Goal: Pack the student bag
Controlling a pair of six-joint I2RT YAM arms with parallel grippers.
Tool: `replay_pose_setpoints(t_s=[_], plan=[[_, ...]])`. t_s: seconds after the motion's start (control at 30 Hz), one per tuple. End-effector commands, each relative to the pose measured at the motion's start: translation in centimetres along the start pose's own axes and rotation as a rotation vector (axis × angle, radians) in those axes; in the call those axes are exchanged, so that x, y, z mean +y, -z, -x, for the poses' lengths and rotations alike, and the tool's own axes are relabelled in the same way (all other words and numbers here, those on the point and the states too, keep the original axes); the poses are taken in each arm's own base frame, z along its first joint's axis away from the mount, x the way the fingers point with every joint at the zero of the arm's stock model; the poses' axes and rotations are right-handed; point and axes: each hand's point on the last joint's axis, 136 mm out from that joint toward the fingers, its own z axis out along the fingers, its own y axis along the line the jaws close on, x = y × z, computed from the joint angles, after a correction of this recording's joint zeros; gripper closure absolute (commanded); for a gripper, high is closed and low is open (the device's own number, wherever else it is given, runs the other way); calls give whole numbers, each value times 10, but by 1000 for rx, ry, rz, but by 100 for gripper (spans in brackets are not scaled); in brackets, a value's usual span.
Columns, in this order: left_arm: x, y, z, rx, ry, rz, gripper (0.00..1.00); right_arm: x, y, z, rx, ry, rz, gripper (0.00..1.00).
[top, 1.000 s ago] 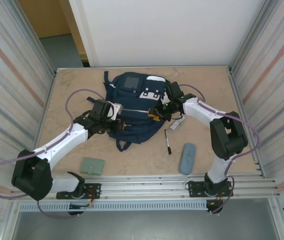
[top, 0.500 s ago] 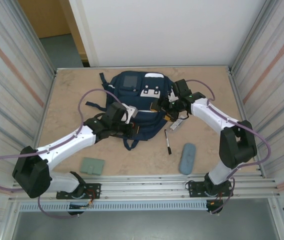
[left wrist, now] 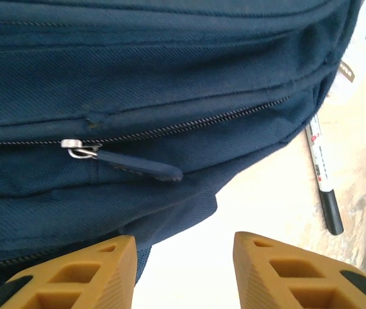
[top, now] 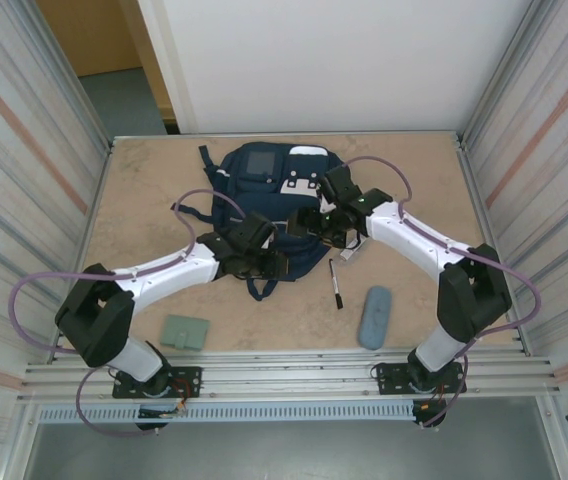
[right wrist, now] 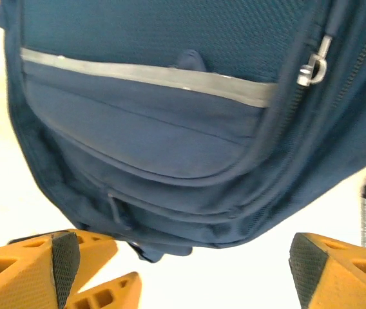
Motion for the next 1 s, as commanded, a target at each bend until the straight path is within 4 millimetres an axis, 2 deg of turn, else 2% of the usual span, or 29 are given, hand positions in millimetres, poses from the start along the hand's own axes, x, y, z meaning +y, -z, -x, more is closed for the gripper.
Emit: replay_pose_setpoints(t_s=[0.0,0.13,0.27,0.33,0.4,0.53,0.63,0.7,0.8,0.97], plan=[[3,1,16,-52,77,18,56,-30,-7,-2,-55,-253,-159,16],[4,-1,21,-76,110,2,57,-36,-25,-11,-61,-471,-189,18],[8,3,15,-92,123,-12,59,-20,-48,-8,-1,-524,-115,20],[9,4,12,-99,140,-45,60,-18,-54,-2,-15,-517,-126,21],[10,6,10,-99,150,-76,60,-18,-61,2,-33,-514,-137,25],[17,18,8,-119,158,-74,60,-22,-78,7,-44,-522,-147,40],[22,28,9,-135,158,-82,59,-19,-77,5,-40,-516,-145,40],[29,36,10,-148,158,-61,58,-17,-72,2,-28,-510,-153,34],[46,42,14,-171,183,-29,57,-14,-57,0,-13,-503,-165,23],[79,47,23,-212,212,36,60,0,-39,-3,-14,-537,-107,22]])
